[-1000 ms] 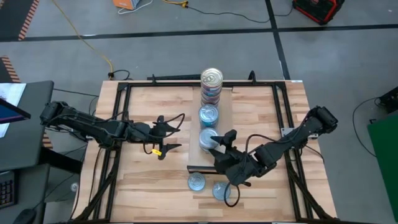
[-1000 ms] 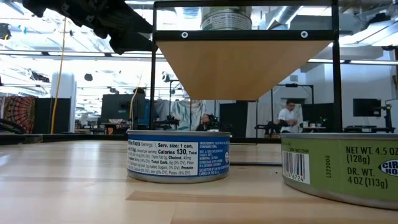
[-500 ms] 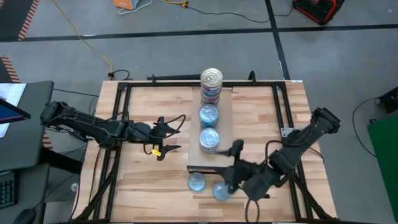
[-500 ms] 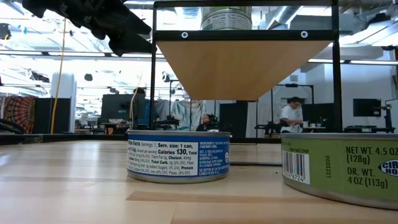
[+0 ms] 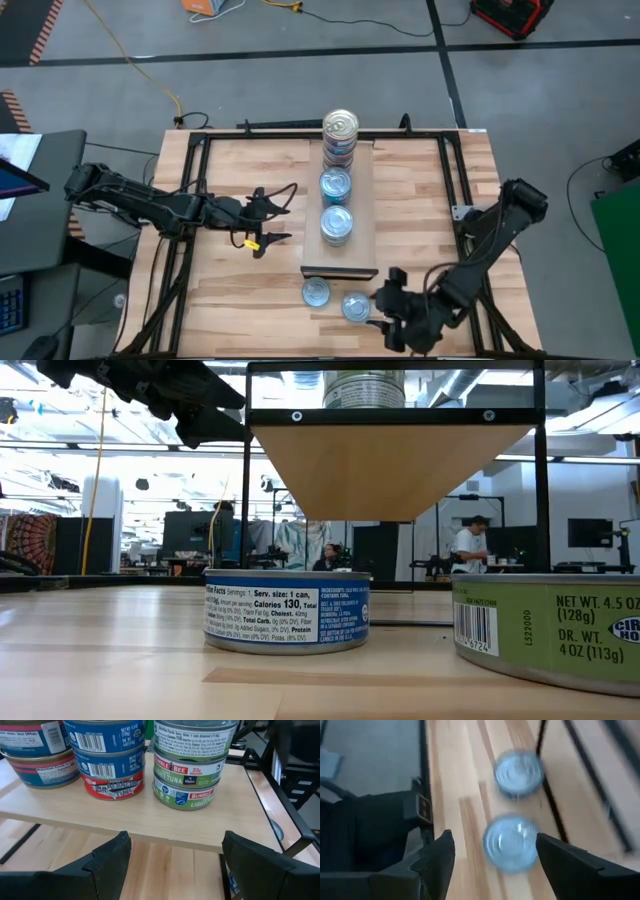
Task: Stack canned seafood by type on shelf
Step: Stack the green tuna can on the shelf on top of the yellow and blue tuna can
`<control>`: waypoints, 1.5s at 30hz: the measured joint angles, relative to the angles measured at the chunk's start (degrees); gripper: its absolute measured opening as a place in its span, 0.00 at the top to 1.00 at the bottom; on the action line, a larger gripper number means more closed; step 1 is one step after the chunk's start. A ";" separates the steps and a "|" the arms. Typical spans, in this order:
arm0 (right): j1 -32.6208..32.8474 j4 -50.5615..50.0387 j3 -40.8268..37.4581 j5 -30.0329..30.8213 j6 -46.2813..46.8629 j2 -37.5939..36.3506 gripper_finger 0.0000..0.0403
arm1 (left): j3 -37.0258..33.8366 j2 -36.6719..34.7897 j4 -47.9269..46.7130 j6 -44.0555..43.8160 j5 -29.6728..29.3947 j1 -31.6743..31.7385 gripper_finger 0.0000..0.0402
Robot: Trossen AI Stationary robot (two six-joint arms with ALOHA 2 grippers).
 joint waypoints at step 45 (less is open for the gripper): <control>-3.39 -19.86 -10.67 -14.25 45.45 9.52 0.25 | 0.00 0.00 -0.81 -1.99 -0.22 -0.01 0.25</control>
